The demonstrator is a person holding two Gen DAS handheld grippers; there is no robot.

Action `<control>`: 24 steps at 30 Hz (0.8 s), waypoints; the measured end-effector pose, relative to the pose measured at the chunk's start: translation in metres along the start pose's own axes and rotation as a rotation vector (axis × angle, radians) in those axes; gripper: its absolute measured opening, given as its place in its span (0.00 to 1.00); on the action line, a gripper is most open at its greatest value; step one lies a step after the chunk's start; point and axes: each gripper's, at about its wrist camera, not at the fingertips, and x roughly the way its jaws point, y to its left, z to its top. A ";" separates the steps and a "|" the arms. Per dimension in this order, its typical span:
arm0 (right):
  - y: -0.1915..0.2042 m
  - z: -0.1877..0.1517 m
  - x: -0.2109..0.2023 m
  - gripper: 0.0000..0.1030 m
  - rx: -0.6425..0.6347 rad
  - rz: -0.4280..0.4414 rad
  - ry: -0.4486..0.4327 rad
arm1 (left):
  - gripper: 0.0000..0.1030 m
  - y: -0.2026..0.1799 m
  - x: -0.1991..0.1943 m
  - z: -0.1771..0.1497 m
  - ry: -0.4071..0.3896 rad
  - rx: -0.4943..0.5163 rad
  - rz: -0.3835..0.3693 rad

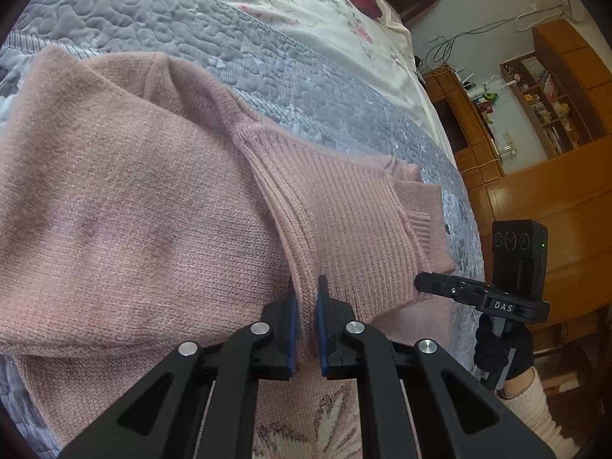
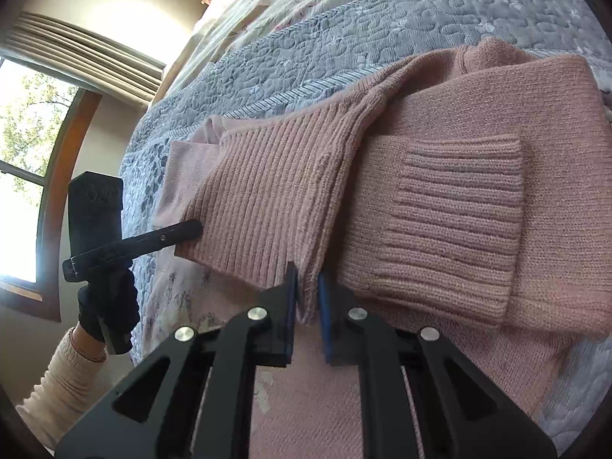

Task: Fold small clothes
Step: 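Fold the collar toward the hem and release both grippers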

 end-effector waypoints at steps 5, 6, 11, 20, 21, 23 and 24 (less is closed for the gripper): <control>-0.004 -0.006 0.020 0.09 -0.001 -0.042 0.011 | 0.08 0.009 0.013 -0.004 0.016 -0.016 0.026; -0.004 -0.007 0.021 0.10 -0.005 -0.048 0.008 | 0.08 0.010 0.014 -0.004 0.013 -0.020 0.029; 0.005 -0.015 -0.001 0.20 -0.014 -0.068 -0.055 | 0.11 0.002 0.000 -0.012 -0.033 -0.028 0.083; 0.040 -0.176 -0.116 0.36 -0.025 -0.205 -0.234 | 0.30 -0.045 -0.127 -0.154 -0.240 0.112 0.378; 0.041 -0.197 -0.123 0.40 -0.010 -0.223 -0.242 | 0.33 -0.045 -0.141 -0.170 -0.249 0.106 0.406; 0.041 -0.237 -0.134 0.43 0.023 -0.238 -0.244 | 0.40 -0.044 -0.159 -0.202 -0.260 0.091 0.451; 0.040 -0.254 -0.137 0.43 0.043 -0.232 -0.246 | 0.43 -0.041 -0.167 -0.216 -0.258 0.080 0.471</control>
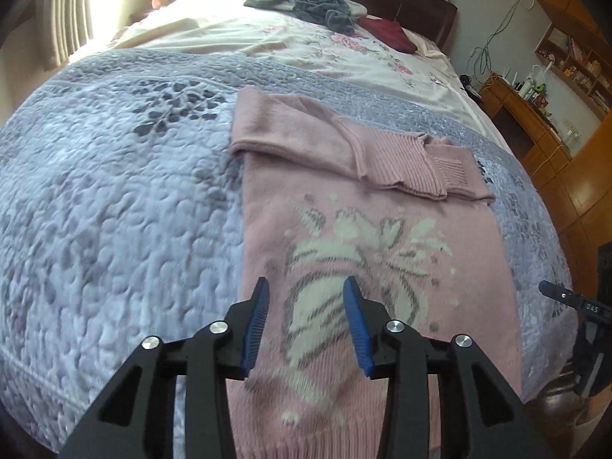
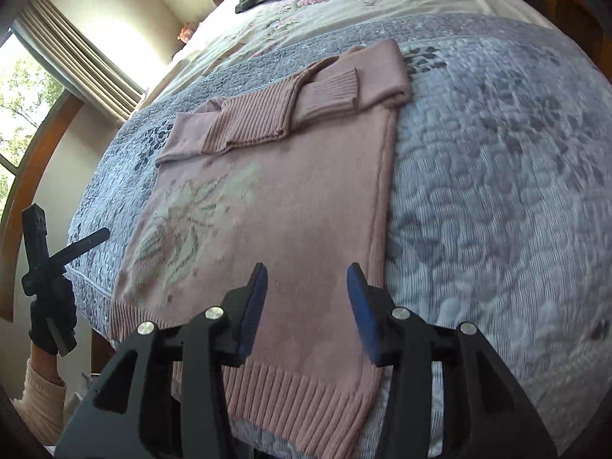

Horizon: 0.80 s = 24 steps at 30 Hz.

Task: Fold small clothes
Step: 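Fold the collar toward the hem and release both grippers, then grasp the ribbed hem edge with the left gripper while the right gripper grasps it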

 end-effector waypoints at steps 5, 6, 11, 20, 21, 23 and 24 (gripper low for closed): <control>-0.015 -0.058 -0.017 0.45 0.101 -0.006 0.032 | 0.44 0.022 -0.018 -0.056 0.075 -0.062 0.023; -0.015 -0.065 -0.018 0.46 0.103 -0.012 0.040 | 0.44 0.024 -0.020 -0.065 0.085 -0.067 0.029; -0.019 -0.093 -0.015 0.47 0.135 -0.047 0.087 | 0.46 0.034 -0.023 -0.097 0.128 -0.101 0.018; -0.025 -0.116 0.016 0.47 0.146 -0.064 0.163 | 0.49 0.044 -0.013 -0.119 0.174 -0.128 0.035; -0.025 -0.118 0.019 0.47 0.142 -0.065 0.165 | 0.50 0.043 -0.011 -0.121 0.180 -0.131 0.032; -0.025 -0.119 0.023 0.48 0.148 -0.043 0.160 | 0.50 0.042 -0.007 -0.122 0.190 -0.127 0.038; -0.025 -0.120 0.024 0.47 0.150 -0.021 0.157 | 0.52 0.042 -0.005 -0.122 0.197 -0.122 0.041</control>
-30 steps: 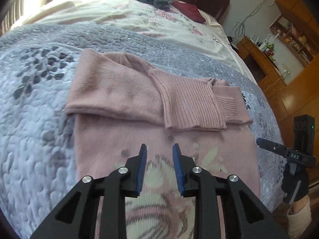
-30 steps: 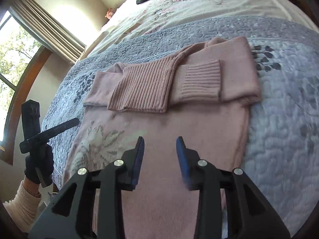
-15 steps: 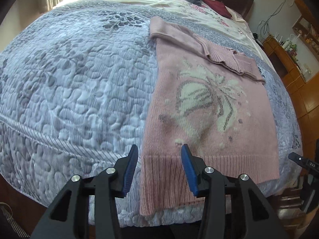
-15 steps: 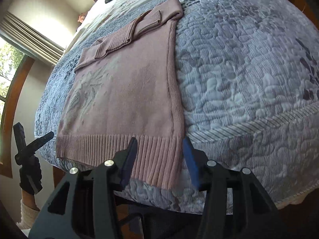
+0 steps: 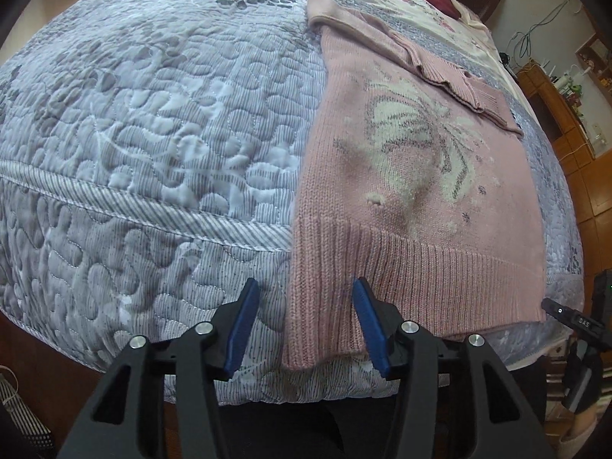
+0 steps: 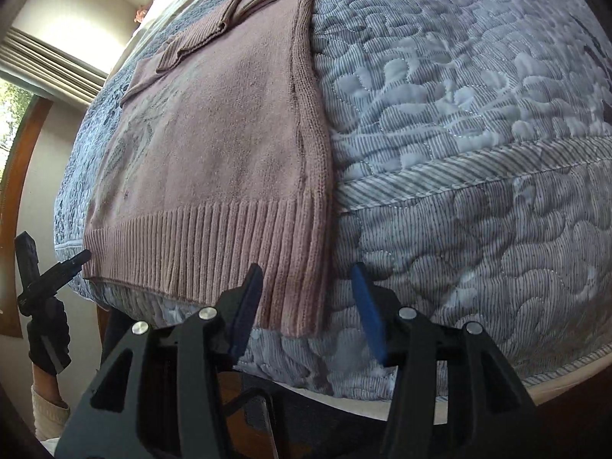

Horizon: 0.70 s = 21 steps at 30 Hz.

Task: Fold small clothes
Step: 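Grasp the ribbed hem edge with the left gripper while the right gripper grasps it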

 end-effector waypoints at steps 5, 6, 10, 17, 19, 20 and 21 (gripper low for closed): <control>0.009 -0.006 0.010 0.45 -0.014 0.054 0.017 | 0.53 -0.003 0.005 0.003 0.032 -0.010 0.011; 0.008 -0.006 0.010 0.43 -0.018 0.053 0.017 | 0.53 -0.004 0.005 0.003 0.039 -0.013 0.009; 0.003 -0.003 0.013 0.36 -0.005 0.061 0.018 | 0.53 0.001 0.008 0.008 0.065 -0.028 -0.017; 0.000 0.002 0.011 0.10 -0.004 0.130 0.057 | 0.29 0.009 0.006 0.006 0.069 -0.062 -0.086; -0.001 0.004 0.005 0.09 0.011 0.174 0.059 | 0.09 0.009 0.001 0.005 0.059 -0.066 -0.115; -0.003 0.006 0.001 0.09 0.022 0.204 0.054 | 0.08 0.010 0.000 0.005 0.060 -0.073 -0.154; -0.004 0.008 -0.004 0.09 0.033 0.226 0.048 | 0.08 0.012 -0.003 0.006 0.059 -0.089 -0.179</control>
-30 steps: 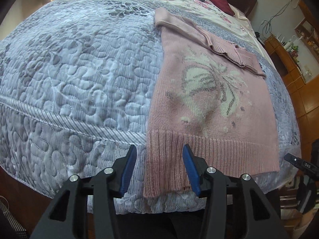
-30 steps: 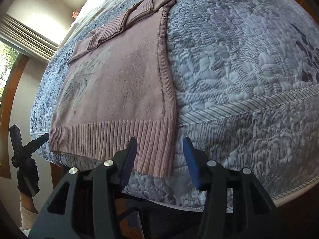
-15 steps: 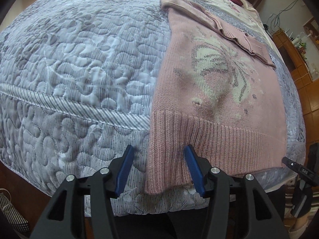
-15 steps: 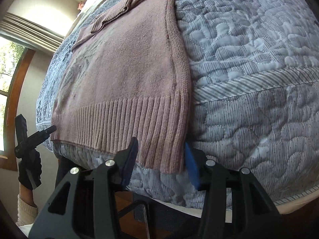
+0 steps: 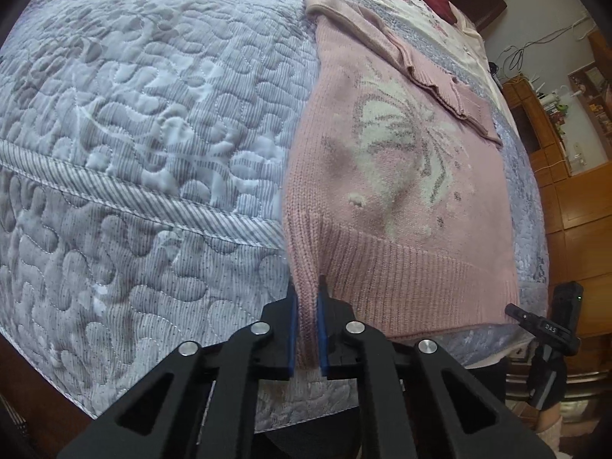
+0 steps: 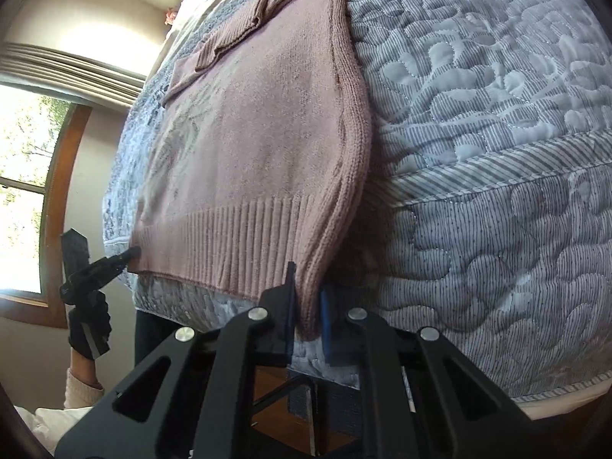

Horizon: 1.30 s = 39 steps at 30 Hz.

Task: Fold small clothes
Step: 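Grasp the ribbed hem edge with the left gripper while the right gripper grasps it, then lift the ribbed hem with both grippers and fold it toward the collar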

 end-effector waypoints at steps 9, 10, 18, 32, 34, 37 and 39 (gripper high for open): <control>0.004 0.018 -0.046 0.08 0.069 0.199 -0.091 | 0.07 -0.019 -0.041 0.018 -0.065 0.012 -0.177; 0.005 0.022 -0.050 0.08 0.076 0.224 -0.102 | 0.07 -0.022 -0.046 0.022 -0.082 0.010 -0.199; -0.004 0.083 -0.067 0.08 0.183 0.301 -0.188 | 0.07 -0.018 -0.052 0.081 -0.168 -0.069 -0.268; -0.032 0.183 -0.006 0.08 0.302 0.221 -0.123 | 0.08 0.011 0.028 0.162 -0.143 -0.202 -0.208; -0.035 0.191 0.002 0.09 0.308 0.210 -0.109 | 0.10 0.012 0.036 0.168 -0.133 -0.203 -0.200; -0.038 0.197 0.008 0.13 0.309 0.195 -0.090 | 0.14 0.015 0.041 0.174 -0.114 -0.216 -0.217; -0.036 0.200 0.008 0.16 0.295 0.190 -0.091 | 0.15 0.017 0.037 0.175 -0.120 -0.220 -0.242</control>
